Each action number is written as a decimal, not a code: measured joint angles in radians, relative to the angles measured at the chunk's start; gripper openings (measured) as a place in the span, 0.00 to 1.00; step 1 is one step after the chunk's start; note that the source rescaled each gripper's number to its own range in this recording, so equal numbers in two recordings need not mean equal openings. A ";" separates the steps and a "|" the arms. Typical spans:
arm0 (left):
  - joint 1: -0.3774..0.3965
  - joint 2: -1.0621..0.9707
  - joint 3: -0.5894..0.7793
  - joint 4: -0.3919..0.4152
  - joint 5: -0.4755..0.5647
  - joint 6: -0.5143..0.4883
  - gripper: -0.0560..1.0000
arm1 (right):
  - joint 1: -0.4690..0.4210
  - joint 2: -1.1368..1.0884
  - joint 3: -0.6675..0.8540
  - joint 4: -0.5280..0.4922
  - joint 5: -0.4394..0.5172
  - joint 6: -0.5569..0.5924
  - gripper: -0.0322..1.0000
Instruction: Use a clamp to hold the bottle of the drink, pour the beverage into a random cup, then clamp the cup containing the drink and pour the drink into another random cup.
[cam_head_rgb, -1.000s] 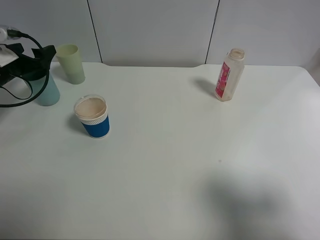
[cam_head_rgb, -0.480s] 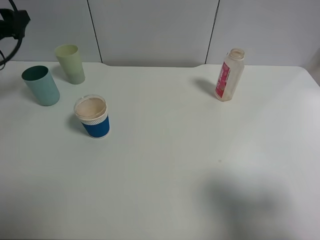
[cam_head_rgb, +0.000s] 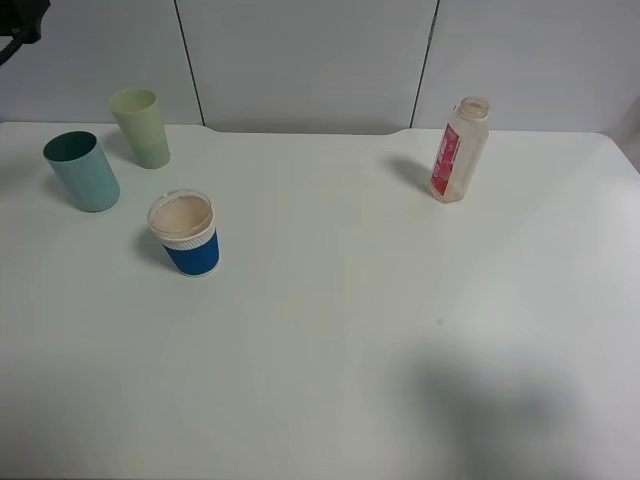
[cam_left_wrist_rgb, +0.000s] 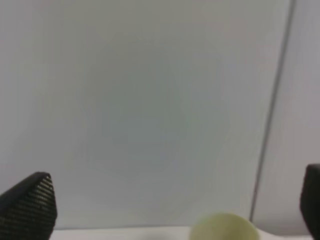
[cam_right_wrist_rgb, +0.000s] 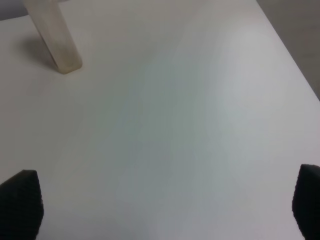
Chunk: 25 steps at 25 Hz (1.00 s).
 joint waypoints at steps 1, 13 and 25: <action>-0.038 -0.019 0.000 -0.041 0.034 0.035 1.00 | 0.000 0.000 0.000 0.000 0.000 0.000 1.00; -0.156 -0.213 0.045 -0.136 0.266 0.118 1.00 | 0.000 0.000 0.000 0.000 0.000 0.000 1.00; -0.156 -0.528 0.204 -0.236 0.408 0.134 1.00 | 0.000 0.000 0.000 0.000 0.000 0.000 1.00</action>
